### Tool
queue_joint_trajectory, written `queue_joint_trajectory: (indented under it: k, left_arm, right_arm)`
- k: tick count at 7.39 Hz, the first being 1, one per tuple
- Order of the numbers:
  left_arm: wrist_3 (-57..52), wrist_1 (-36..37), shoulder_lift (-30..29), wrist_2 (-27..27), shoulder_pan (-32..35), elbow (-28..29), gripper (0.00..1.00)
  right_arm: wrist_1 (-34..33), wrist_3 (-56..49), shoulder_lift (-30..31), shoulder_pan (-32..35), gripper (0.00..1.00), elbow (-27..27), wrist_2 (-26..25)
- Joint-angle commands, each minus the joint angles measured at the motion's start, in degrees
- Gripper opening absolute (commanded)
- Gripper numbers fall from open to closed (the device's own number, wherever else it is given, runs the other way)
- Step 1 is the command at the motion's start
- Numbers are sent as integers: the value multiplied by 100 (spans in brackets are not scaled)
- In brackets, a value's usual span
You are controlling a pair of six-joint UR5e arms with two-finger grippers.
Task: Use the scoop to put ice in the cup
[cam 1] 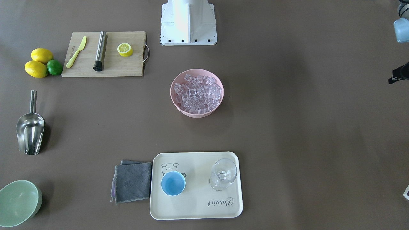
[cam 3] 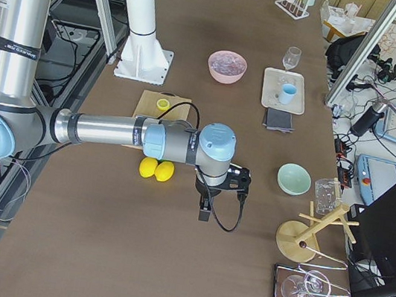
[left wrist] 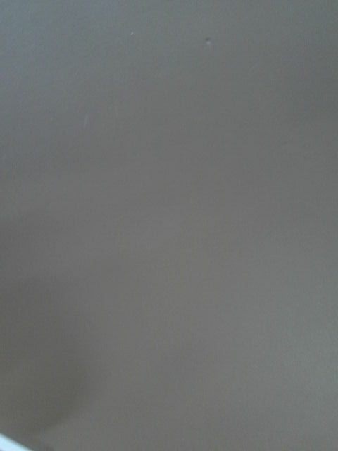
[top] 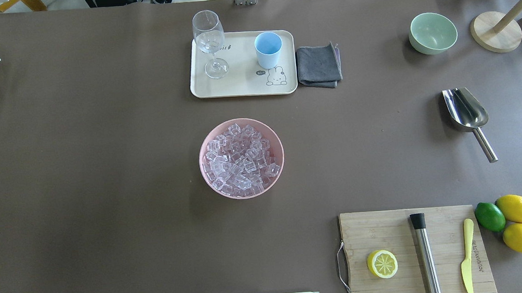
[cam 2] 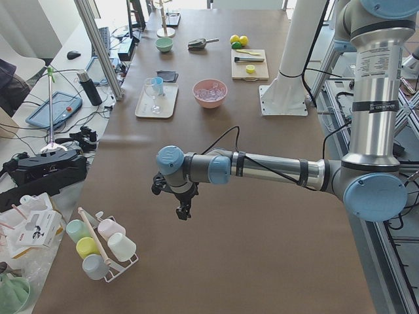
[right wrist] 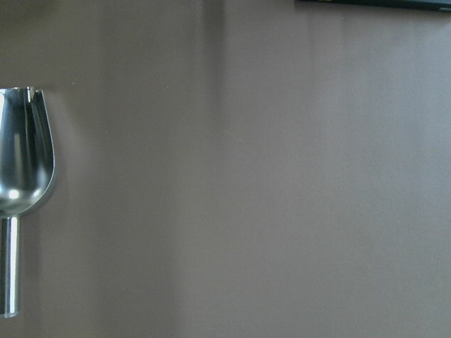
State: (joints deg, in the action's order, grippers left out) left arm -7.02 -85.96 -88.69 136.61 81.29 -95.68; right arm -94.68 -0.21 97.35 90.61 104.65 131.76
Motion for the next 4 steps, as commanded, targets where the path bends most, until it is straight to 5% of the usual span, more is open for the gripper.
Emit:
queue_joint_trajectory:
  k: [1, 4]
  left_arm:
    - [-36, -9, 255, -12, 738, -64, 99]
    - [-28, -9, 247, -3, 722, -82, 99]
  right_arm:
    - [-32, -40, 56, 9, 100, -15, -28]
    - [-33, 4, 47, 9, 100, 11, 7]
